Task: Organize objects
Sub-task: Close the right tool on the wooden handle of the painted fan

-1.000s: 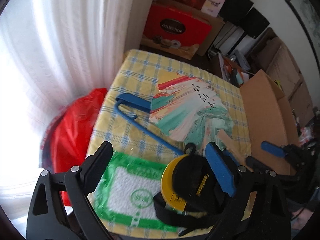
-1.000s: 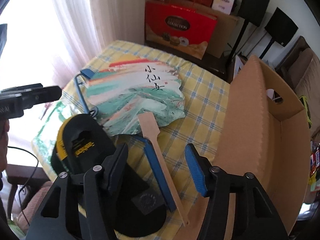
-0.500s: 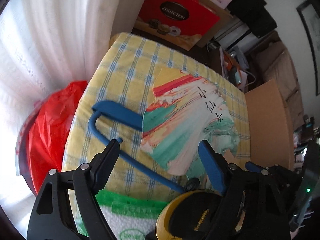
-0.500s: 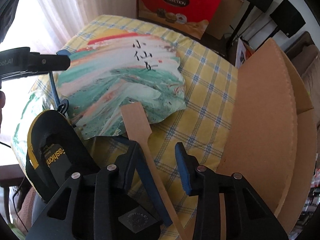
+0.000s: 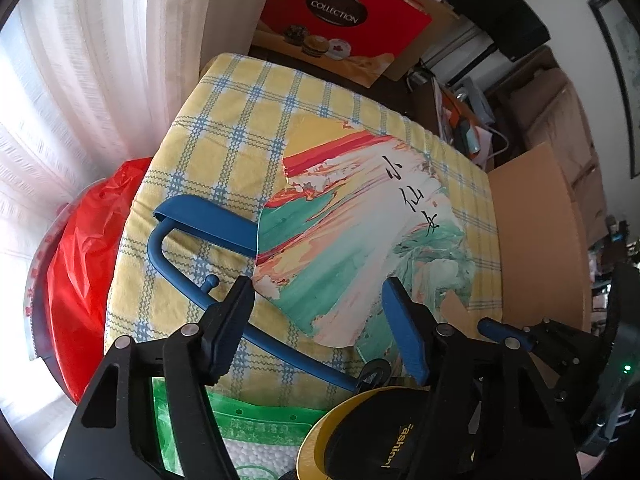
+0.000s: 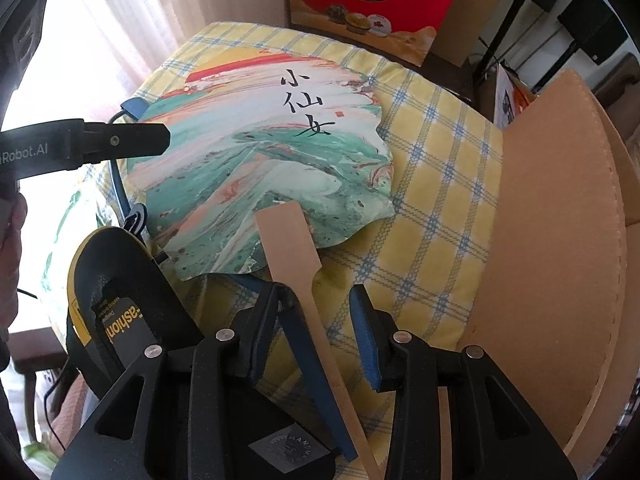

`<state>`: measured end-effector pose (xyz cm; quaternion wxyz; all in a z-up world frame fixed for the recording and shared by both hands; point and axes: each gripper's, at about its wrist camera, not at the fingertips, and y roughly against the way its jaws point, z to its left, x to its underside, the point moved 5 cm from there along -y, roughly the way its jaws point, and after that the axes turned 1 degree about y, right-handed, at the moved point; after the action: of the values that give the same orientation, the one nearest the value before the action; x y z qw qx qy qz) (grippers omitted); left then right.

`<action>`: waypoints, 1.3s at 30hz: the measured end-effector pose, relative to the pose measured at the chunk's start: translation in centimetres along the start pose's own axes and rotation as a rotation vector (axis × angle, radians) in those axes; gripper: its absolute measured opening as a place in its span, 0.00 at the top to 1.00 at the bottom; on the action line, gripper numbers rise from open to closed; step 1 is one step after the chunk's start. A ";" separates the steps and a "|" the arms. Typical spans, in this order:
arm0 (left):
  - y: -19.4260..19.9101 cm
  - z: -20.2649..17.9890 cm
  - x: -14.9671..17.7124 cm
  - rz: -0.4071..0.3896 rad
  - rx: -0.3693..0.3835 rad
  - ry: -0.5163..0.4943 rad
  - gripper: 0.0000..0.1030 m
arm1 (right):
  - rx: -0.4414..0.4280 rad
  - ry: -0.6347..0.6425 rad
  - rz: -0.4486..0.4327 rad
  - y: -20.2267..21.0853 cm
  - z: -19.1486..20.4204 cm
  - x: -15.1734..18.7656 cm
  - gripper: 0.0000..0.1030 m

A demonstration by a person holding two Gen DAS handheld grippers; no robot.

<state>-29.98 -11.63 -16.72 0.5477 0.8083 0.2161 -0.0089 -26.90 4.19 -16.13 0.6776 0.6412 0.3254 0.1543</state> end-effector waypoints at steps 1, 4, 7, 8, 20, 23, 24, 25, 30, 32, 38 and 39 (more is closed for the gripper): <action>0.0 0.0 -0.1 0.001 -0.002 0.002 0.40 | 0.000 0.000 0.000 0.0 0.0 0.0 0.74; 0.3 -0.1 -0.3 -0.005 -0.006 0.005 0.40 | 0.001 0.031 -0.005 0.1 0.7 -0.1 0.80; 0.6 -0.3 -0.8 -0.026 -0.009 0.004 0.40 | 0.039 0.070 -0.020 0.4 1.3 -0.2 0.81; 0.8 -0.3 -0.9 -0.032 -0.009 0.009 0.40 | 0.048 0.079 -0.032 0.6 1.4 -0.2 0.83; 4.0 -2.0 -2.0 -0.072 0.082 0.030 0.55 | -0.013 0.049 -0.163 6.2 2.0 -1.6 0.94; 4.7 -3.1 -1.7 -0.081 0.065 -0.009 0.56 | -0.004 0.062 -0.169 6.9 2.9 -1.7 0.94; 4.8 -3.2 -1.5 -0.082 0.064 -0.005 0.56 | -0.005 0.054 -0.166 6.9 2.9 -1.7 0.95; 4.9 -3.2 -1.3 -0.078 0.072 0.001 0.54 | -0.004 0.049 -0.164 6.9 2.9 -1.7 0.96; 4.7 -1.8 0.5 -0.064 0.084 0.068 0.30 | -0.010 0.035 -0.151 6.6 2.8 -1.2 0.96; 4.2 -1.2 0.8 -0.056 0.077 0.077 0.30 | -0.009 0.023 -0.138 6.2 2.5 -0.8 0.93; 1.8 -0.4 1.5 -0.005 0.078 0.093 0.30 | -0.038 -0.056 -0.071 3.0 1.5 0.2 0.79; 1.5 -0.5 1.5 0.001 0.082 0.090 0.30 | -0.048 -0.067 -0.067 2.6 1.4 0.4 0.76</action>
<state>-28.16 -11.12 -15.57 0.5038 0.8297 0.2396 0.0190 -25.22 3.68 -13.78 0.7080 0.6184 0.3201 0.1178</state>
